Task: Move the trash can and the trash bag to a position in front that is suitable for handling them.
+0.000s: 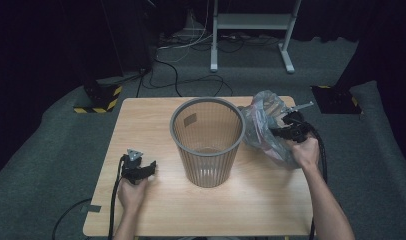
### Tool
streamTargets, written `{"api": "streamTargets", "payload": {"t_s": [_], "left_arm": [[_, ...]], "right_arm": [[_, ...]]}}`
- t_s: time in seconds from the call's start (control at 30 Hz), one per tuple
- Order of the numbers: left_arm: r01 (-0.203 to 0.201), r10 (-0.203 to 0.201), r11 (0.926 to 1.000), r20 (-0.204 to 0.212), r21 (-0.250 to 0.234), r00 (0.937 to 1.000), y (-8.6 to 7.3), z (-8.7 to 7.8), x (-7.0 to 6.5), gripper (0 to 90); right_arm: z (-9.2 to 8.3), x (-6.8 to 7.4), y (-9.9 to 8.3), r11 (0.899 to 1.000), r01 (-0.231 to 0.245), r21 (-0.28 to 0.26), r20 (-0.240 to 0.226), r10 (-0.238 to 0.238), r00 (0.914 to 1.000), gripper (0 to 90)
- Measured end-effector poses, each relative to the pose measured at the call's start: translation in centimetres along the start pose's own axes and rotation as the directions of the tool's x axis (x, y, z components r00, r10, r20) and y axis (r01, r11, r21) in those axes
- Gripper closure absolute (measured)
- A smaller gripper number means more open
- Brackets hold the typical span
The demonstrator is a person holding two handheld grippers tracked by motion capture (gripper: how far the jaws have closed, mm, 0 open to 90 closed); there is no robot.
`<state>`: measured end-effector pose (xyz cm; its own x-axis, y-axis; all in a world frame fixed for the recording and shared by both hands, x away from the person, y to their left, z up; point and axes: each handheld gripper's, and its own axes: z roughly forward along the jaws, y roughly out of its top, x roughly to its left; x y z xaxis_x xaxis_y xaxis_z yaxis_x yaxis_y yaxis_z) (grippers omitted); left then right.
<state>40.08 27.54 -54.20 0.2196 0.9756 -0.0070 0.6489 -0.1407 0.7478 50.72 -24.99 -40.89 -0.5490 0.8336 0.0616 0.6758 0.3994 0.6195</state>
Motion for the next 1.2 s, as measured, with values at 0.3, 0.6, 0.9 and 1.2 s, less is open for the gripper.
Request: {"api": "streamTargets", "payload": {"t_s": [0.3,0.6,0.9,1.2], "left_arm": [[0.000,0.000,1.0000,0.000,0.000,1.0000,0.0,0.0,0.0,30.6],[0.002,-0.002,1.0000,0.000,-0.001,1.0000,0.0,0.0,0.0,30.6],[0.002,-0.002,1.0000,0.000,-0.001,1.0000,0.0,0.0,0.0,30.6],[0.002,-0.002,1.0000,0.000,-0.001,1.0000,0.0,0.0,0.0,30.6]], "right_arm": [[-1.0,0.1,0.3,1.000,0.000,-0.006,0.007,0.000,1.0000,89.7],[-2.7,-0.2,0.6,1.000,0.003,-0.015,0.021,-0.003,0.9998,89.7],[-4.5,-0.2,0.9,1.000,0.013,-0.018,0.037,-0.012,0.9992,89.7],[-6.7,0.3,1.8,0.999,0.043,-0.028,0.047,-0.041,0.9980,89.7]]}}
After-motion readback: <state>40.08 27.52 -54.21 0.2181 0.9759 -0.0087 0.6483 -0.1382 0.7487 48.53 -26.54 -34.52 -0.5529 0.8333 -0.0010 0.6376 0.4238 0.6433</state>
